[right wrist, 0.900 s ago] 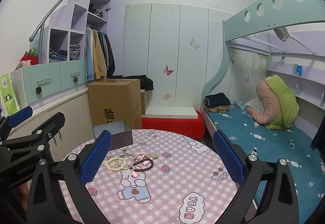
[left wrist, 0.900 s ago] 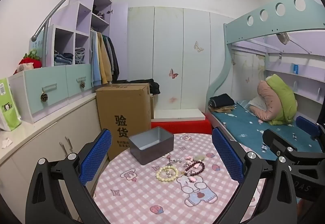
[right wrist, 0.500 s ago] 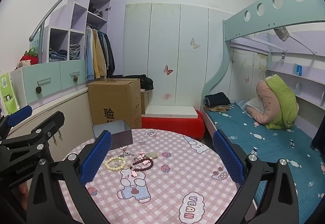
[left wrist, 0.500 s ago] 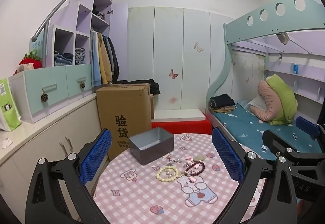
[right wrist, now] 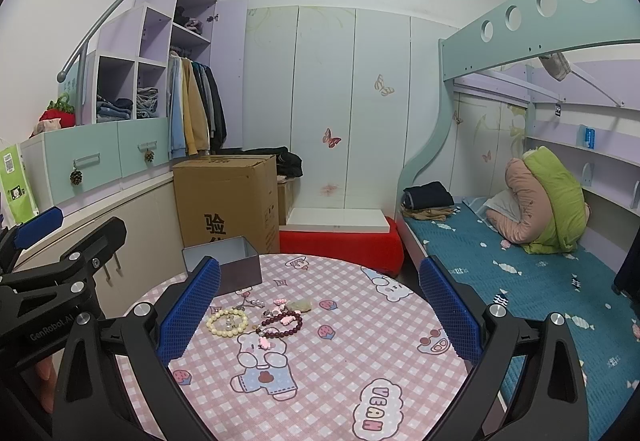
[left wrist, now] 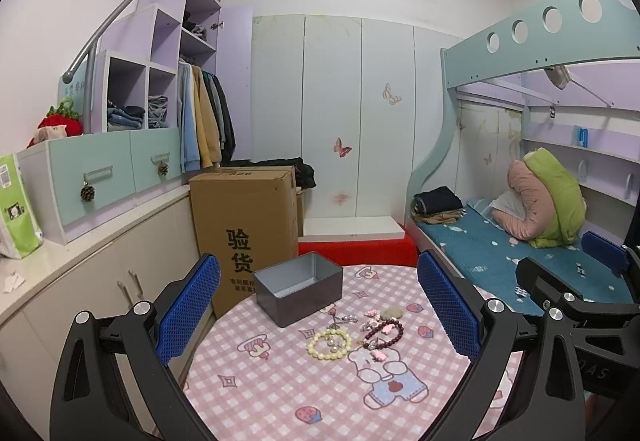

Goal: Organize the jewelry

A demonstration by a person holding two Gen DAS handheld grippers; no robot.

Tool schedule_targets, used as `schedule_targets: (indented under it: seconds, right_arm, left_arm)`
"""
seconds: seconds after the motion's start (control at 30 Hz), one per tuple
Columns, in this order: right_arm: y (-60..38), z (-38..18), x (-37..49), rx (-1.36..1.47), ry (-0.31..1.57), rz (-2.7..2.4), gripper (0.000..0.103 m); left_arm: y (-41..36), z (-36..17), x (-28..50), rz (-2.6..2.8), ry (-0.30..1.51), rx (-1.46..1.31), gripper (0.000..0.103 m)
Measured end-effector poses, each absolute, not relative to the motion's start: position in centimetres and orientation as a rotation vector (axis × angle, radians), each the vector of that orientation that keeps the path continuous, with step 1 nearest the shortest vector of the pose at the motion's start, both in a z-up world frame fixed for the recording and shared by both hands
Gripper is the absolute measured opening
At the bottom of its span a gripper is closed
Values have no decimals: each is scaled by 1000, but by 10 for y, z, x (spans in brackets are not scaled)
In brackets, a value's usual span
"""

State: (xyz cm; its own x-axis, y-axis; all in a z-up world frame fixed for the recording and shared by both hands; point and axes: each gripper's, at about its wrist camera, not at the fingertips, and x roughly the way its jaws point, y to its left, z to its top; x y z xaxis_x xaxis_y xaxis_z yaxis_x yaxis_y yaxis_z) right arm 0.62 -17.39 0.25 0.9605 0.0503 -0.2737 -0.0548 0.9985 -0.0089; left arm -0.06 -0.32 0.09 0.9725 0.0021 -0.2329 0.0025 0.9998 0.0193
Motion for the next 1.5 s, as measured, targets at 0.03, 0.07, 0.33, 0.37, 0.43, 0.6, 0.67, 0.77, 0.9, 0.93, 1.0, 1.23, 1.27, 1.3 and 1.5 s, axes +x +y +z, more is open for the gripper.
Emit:
schedule_targets:
  seconds: [0.03,0.07,0.33,0.37,0.43,0.6,0.67,0.77,0.9,0.93,1.0,1.23,1.27,1.3,1.5]
  right_arm:
    - [-174,2,6,-16,276,53,97]
    - [-174,3,6,-17,276,53,97]
    - [-173,3,6,-17,276,52,97]
    - [-173,3,6,-17,277,52,97]
    - [-173,3,6,-15,276,53,97]
    - [-173,3,5,-16,275,53,97]
    - [-173,3,5,-15,275,54,97]
    - [-173,3,7,-14,276,54,97]
    - [-171,3,6,-16,275,52,97]
    - [-171,4,7,-15,275,53,97]
    - [-171,4,7,-14,274,54,97]
    - [-170,3,7,-15,277,54,97]
    - [-167,1,9,-15,277,54,97]
    - [-168,4,8,-14,279,56,97]
    - [-168,-6,16,-15,307,63,97]
  left_arm:
    - [-3,1,0,0,235,19,96]
    - [-3,1,0,0,234,19,96]
    - [-4,2,-1,0,232,19,96]
    - [-4,2,-1,0,232,19,96]
    - [-4,2,-1,-1,232,17,96]
    - [-4,2,-1,-1,231,17,96]
    - [-4,2,-1,-1,231,17,96]
    - [-4,2,-1,1,230,18,96]
    - [-4,2,-1,-1,230,17,96]
    - [-3,3,-2,-1,229,16,96]
    - [-4,4,-2,-1,230,16,96]
    - [-3,6,-2,-2,231,16,96]
    - [-3,6,-2,-2,231,16,96]
    - [-3,6,-2,-3,231,16,96]
    - [-3,1,6,-4,261,19,96]
